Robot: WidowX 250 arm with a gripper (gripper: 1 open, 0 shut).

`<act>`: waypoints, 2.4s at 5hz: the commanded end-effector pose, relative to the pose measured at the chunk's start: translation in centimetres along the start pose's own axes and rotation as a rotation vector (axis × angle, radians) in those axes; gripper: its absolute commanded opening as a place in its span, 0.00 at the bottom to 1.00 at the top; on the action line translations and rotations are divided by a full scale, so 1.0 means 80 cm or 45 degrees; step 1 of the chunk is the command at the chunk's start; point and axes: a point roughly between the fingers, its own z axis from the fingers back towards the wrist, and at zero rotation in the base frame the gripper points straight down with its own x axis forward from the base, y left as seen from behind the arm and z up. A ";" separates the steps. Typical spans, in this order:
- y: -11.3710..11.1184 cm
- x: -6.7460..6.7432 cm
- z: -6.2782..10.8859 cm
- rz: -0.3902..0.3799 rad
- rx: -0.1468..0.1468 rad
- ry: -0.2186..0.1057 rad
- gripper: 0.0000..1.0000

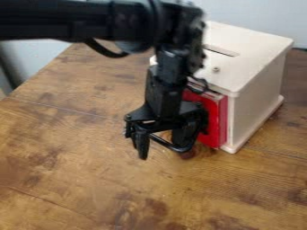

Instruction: Open the drawer

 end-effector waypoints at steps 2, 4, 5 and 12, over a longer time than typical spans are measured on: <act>0.000 -0.014 0.058 -0.020 -0.458 -0.154 1.00; -0.005 -0.010 0.050 -0.049 -0.226 -0.318 1.00; -0.011 -0.006 0.034 0.009 -0.167 -0.208 1.00; -0.029 -0.031 0.026 0.012 -0.280 -0.184 0.00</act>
